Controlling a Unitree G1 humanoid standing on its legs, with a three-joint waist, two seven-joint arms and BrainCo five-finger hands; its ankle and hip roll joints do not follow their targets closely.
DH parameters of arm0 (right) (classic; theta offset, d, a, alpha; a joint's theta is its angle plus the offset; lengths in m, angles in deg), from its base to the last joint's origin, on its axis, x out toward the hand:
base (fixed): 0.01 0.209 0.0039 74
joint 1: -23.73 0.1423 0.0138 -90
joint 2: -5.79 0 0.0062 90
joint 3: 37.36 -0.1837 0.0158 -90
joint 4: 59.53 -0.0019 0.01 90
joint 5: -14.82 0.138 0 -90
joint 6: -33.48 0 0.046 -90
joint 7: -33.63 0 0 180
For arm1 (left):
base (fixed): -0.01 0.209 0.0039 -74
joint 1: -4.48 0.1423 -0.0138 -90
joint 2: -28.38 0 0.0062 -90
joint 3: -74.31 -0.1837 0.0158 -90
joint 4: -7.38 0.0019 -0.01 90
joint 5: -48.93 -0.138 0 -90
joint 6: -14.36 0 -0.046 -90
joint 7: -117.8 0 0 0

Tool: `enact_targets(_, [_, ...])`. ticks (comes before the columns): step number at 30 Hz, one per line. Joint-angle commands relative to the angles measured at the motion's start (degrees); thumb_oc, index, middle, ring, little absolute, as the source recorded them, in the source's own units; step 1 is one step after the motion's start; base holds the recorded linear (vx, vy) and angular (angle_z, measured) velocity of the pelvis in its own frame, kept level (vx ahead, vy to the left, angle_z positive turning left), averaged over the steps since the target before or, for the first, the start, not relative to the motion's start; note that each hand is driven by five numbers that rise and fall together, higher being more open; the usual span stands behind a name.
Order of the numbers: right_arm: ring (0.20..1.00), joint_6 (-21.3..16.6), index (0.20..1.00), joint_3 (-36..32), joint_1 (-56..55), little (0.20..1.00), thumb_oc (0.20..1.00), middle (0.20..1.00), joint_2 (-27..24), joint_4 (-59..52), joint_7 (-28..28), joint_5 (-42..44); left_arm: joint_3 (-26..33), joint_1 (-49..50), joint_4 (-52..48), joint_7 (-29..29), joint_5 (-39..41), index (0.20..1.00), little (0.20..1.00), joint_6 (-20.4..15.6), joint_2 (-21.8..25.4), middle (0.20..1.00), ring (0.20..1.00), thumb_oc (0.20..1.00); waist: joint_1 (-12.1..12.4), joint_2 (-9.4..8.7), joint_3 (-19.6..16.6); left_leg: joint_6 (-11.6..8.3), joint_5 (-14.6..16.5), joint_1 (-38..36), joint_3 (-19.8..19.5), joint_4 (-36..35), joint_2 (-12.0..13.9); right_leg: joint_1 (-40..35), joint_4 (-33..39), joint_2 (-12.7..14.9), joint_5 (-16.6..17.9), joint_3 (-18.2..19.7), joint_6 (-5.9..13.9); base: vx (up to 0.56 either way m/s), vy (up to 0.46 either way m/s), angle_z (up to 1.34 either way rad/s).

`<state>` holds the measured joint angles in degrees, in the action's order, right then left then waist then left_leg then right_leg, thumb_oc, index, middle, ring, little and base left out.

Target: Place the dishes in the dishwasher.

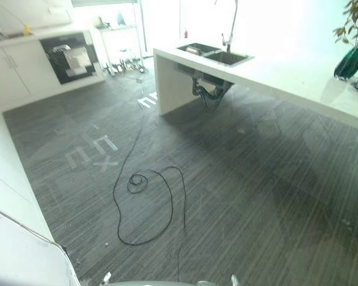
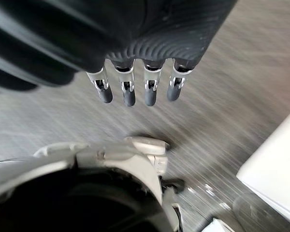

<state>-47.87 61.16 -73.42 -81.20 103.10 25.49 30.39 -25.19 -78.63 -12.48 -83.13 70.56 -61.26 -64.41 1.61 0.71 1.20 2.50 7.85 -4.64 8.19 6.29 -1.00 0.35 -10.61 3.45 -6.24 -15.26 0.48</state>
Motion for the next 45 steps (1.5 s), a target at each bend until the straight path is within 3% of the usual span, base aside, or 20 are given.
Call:
enact_targets(1, [1.000, 0.7, 1.000, 0.0, 5.0, 1.000, 1.000, 1.000, 0.8, 3.0, -1.6, 4.3, -2.1, -5.8, 2.6, -5.4, -0.4, 1.000, 1.000, 2.5, -2.5, 1.000, 1.000, 1.000, -0.6, 0.07, 3.1, -4.43, -2.3, -5.4, 3.9, -10.1, 3.1, -8.7, 13.3, 3.9, 4.9, -3.4, 6.96, 0.00, -0.008, 0.04])
enact_targets(4, [1.000, 0.8, 1.000, 0.4, 5.0, 1.000, 1.000, 1.000, 1.1, 2.7, -1.9, 5.0, -3.3, -5.8, 2.8, -4.9, -4.1, 1.000, 1.000, 1.7, -2.5, 1.000, 1.000, 1.000, -1.0, 0.26, 3.1, -4.40, -2.2, -5.6, 3.7, -10.2, 3.0, -8.7, 13.2, 3.7, 4.6, -2.9, 6.87, 0.01, -0.004, 0.03])
enact_targets(17, [1.000, -3.5, 1.000, -1.0, 4.9, 1.000, 1.000, 1.000, 0.8, 3.4, -2.7, 9.3, -3.7, -6.4, 3.1, 2.3, -3.0, 1.000, 1.000, -0.3, -2.6, 1.000, 1.000, 1.000, -1.9, 0.77, 2.8, -4.56, -2.4, -5.6, 3.6, -10.1, 3.1, -8.5, 13.5, 3.4, 4.9, -1.7, 6.96, 0.00, 0.000, 0.00])
enact_targets(19, [1.000, -4.2, 1.000, -1.3, 5.3, 1.000, 1.000, 1.000, 0.6, 2.8, -3.8, 12.4, -3.7, -6.9, 2.6, 3.6, -3.5, 1.000, 1.000, -2.5, -2.5, 1.000, 1.000, 1.000, -2.1, 0.76, 2.8, -4.55, -2.3, -5.8, 3.6, -10.2, 3.1, -8.6, 13.6, 3.3, 4.9, -1.4, 6.96, 0.00, 0.000, 0.00])
enact_targets(21, [1.000, -5.7, 1.000, -1.2, 6.0, 1.000, 1.000, 1.000, 0.5, 1.2, -6.5, 14.9, -5.0, -8.1, 1.0, 5.8, -5.0, 1.000, 1.000, -7.4, -2.1, 1.000, 1.000, 1.000, -2.4, 0.83, 2.7, -4.52, -2.4, -5.9, 3.5, -10.3, 3.0, -8.6, 13.7, 3.1, 5.0, -0.8, 6.99, 0.00, 0.000, 0.00])
enact_targets(28, [1.000, -11.2, 1.000, 1.2, 7.3, 1.000, 1.000, 1.000, -0.3, -8.2, -10.0, 18.0, -6.7, -8.8, -12.0, 8.4, 3.0, 1.000, 1.000, -13.4, -1.6, 1.000, 1.000, 1.000, -1.6, 0.72, 3.2, -4.40, -2.7, -5.8, 2.8, -10.3, 2.8, -8.6, 13.9, 3.0, 5.5, -0.5, 7.00, -0.03, -0.019, -0.01])
enact_targets(36, [1.000, -12.2, 1.000, 2.3, 5.8, 1.000, 1.000, 1.000, -0.4, -16.0, -10.6, 19.9, -5.9, -6.3, -16.4, 8.4, 0.8, 1.000, 1.000, -16.8, -0.4, 1.000, 1.000, 1.000, -1.6, 0.06, 3.4, -4.43, -3.1, -5.8, 2.5, -10.3, 2.8, -8.6, 13.9, 2.4, 5.7, -0.1, 6.89, -0.01, -0.048, 0.02])
enact_targets(42, [1.000, -14.9, 1.000, 2.1, 4.8, 1.000, 1.000, 1.000, -0.2, -18.5, -9.2, 20.4, -4.0, -5.5, -17.4, 8.9, 2.0, 1.000, 1.000, -18.4, -0.2, 1.000, 1.000, 1.000, -2.1, -0.11, 3.7, -4.71, -3.2, -6.1, 3.1, -10.0, 3.5, -8.7, 13.8, 1.7, 5.2, 0.3, 6.29, 0.00, -0.072, 0.00])
enact_targets(45, [1.000, -14.0, 1.000, 2.5, 4.7, 1.000, 1.000, 1.000, -0.7, -22.9, -8.6, 21.3, -2.7, -5.6, -20.5, 10.1, 3.1, 1.000, 1.000, -19.2, 0.1, 1.000, 1.000, 1.000, -2.3, -0.86, 4.4, -5.11, -1.9, -4.2, 2.5, -4.7, 4.1, -8.1, 12.6, 0.8, 4.3, 1.7, 4.89, -0.05, -0.151, 0.01])
